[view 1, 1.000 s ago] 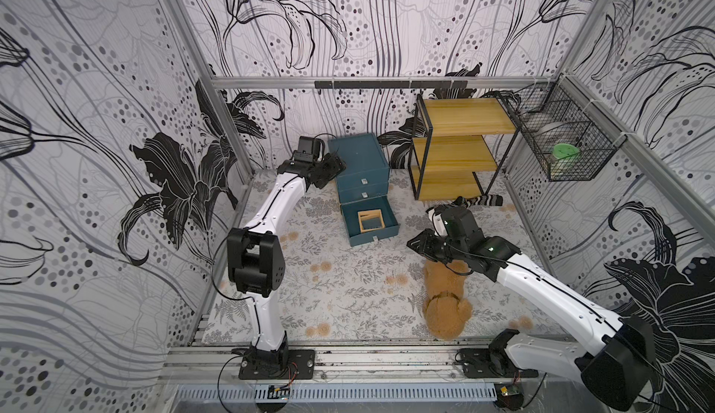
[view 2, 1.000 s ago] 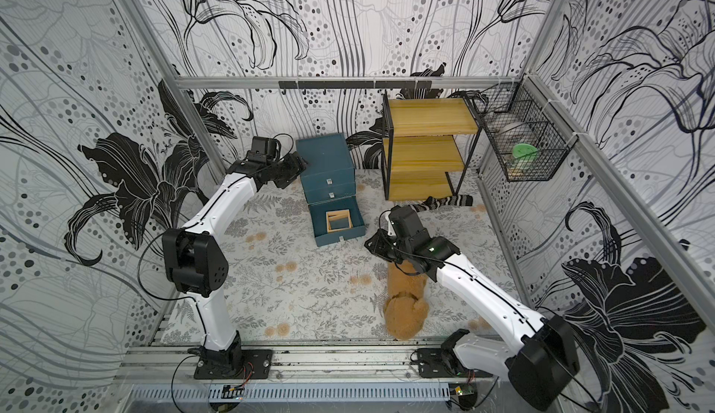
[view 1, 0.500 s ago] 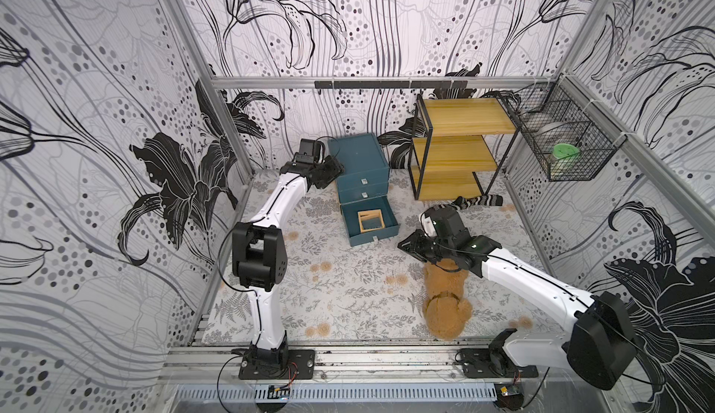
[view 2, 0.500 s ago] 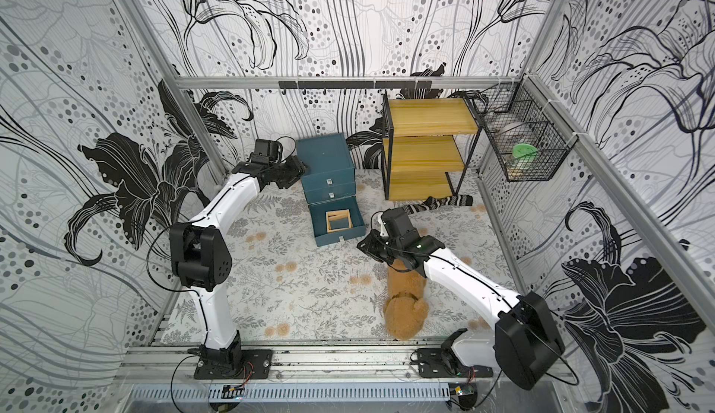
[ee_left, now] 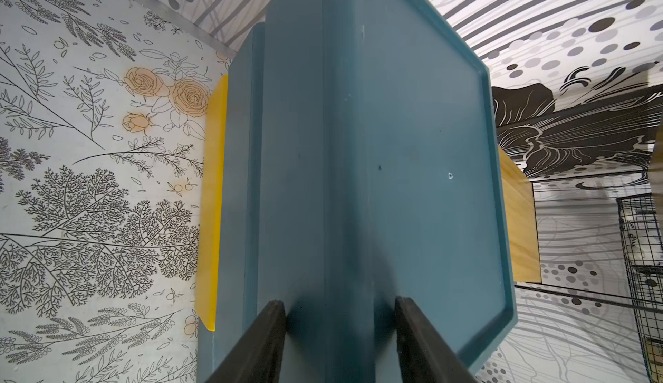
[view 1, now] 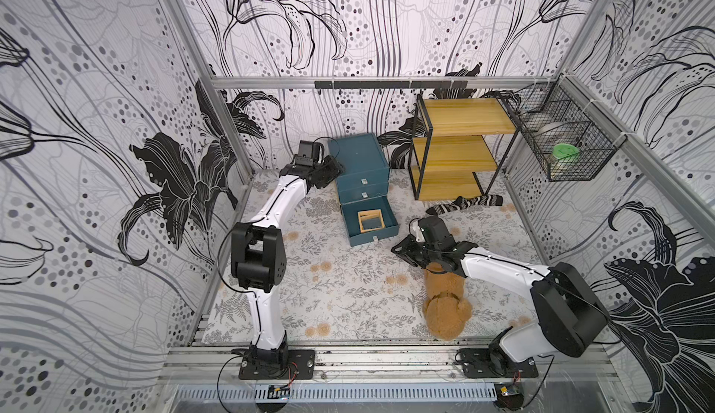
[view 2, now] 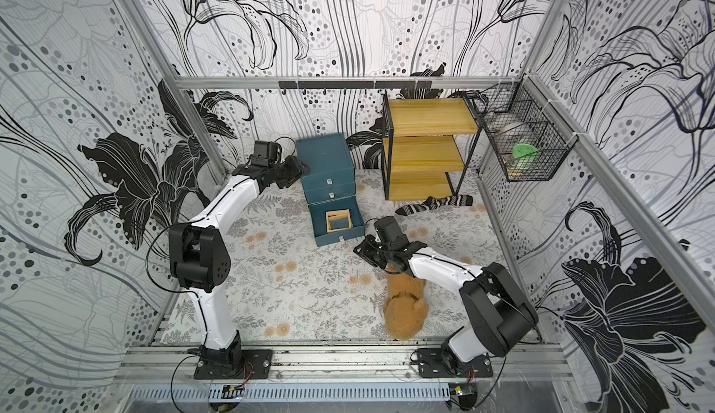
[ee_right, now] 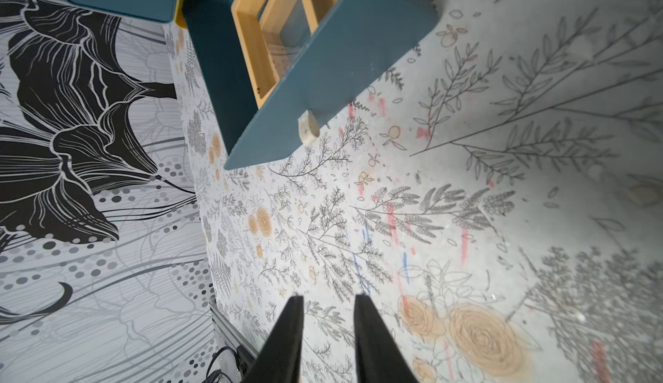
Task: Place the brooch boxes into the drawer by color
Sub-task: Close the drawer in the storage box.
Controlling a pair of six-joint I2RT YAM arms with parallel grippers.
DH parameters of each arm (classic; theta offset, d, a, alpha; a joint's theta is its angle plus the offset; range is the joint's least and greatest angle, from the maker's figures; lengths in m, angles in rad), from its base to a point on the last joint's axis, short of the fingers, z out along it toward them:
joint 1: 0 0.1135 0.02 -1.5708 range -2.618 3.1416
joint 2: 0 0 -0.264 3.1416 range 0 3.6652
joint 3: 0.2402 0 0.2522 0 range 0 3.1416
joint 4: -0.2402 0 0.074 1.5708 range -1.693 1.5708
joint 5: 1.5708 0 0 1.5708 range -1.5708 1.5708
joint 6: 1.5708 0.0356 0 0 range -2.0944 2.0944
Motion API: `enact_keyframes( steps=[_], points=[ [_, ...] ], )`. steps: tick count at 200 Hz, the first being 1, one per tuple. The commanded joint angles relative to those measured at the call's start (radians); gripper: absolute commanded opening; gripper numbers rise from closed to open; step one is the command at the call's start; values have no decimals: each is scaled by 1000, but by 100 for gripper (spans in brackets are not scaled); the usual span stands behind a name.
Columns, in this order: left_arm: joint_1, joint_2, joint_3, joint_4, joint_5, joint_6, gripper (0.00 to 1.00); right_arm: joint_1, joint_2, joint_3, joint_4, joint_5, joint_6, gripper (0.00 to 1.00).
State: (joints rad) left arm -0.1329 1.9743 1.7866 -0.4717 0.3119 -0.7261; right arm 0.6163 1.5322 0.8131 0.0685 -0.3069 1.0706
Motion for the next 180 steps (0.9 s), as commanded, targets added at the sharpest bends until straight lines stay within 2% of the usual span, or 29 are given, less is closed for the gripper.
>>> enact_keyframes(
  steps=[1, 68, 180],
  points=[
    [4, 0, -46, -33, -4, -1, 52, -4, 51, 16, 121, 1, 36, 30],
    [4, 11, -20, -54, 1, 9, 52, 20, 230, 90, 240, -10, 77, 36],
    [4, 23, -4, -61, 16, 17, 51, 25, 362, 151, 359, 9, 143, 34]
  ],
)
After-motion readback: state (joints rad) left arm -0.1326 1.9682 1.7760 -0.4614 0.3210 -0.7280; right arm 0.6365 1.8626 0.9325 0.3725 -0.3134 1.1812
